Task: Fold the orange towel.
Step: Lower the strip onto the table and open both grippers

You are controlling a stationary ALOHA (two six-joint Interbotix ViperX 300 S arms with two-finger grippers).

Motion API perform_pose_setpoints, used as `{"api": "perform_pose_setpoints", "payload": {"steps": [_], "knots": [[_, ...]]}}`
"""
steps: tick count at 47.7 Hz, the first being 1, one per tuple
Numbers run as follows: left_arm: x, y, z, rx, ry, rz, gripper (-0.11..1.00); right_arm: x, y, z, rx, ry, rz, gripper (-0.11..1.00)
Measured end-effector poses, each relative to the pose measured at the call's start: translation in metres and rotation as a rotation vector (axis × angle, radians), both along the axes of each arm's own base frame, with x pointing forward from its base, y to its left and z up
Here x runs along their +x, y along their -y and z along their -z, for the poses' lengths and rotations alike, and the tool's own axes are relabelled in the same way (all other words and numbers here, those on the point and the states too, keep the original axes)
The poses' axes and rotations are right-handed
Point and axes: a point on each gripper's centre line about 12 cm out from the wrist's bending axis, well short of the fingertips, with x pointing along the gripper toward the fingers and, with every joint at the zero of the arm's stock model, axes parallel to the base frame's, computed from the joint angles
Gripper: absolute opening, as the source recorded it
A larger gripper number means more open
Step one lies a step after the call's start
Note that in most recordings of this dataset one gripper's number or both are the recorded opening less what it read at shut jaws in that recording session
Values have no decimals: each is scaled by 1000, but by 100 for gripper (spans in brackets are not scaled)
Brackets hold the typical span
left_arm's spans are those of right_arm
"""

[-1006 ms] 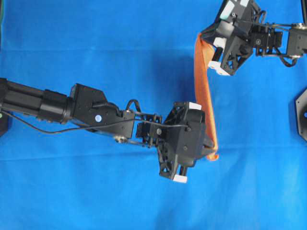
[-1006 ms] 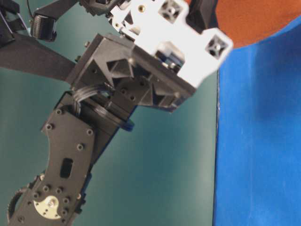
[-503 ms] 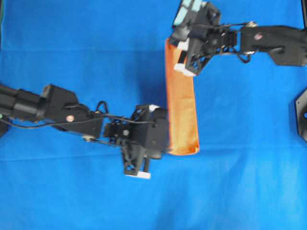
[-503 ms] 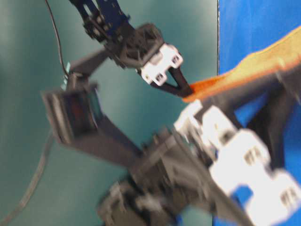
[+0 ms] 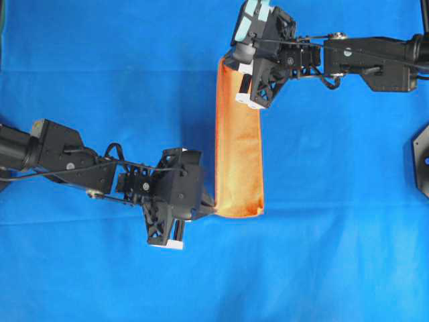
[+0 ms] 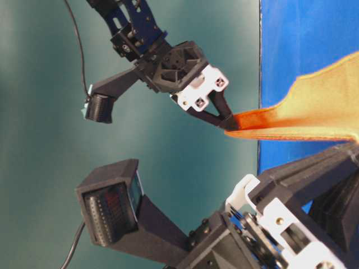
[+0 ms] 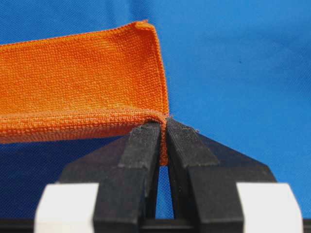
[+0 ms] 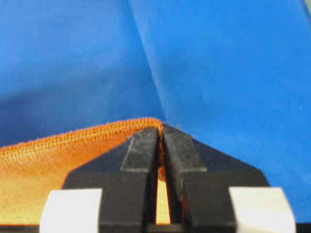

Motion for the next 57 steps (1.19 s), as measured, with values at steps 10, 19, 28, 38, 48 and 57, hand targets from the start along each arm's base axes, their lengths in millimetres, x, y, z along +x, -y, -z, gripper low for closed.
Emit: {"api": "perform_pose_setpoints", "payload": {"steps": [10, 19, 28, 38, 48, 57], "knots": [[-2, -6, 14, 4, -23, -14, 1, 1, 0, 15, 16, -10, -14, 2], [-2, -14, 20, 5, -23, -33, 2, 1, 1, 23, 23, -25, -15, 2], [-2, -14, 20, 4, -21, -33, 33, 0, 4, 23, 17, -26, -11, 3], [-4, -14, 21, 9, -44, -32, 59, -3, 12, 24, 17, -28, 8, 58], [-16, -16, 1, 18, -112, -30, 58, -4, 15, 23, -3, -37, 1, 61], [-32, -17, -36, 24, -131, -20, 57, -9, 13, 6, -30, -12, -9, 61]]}}
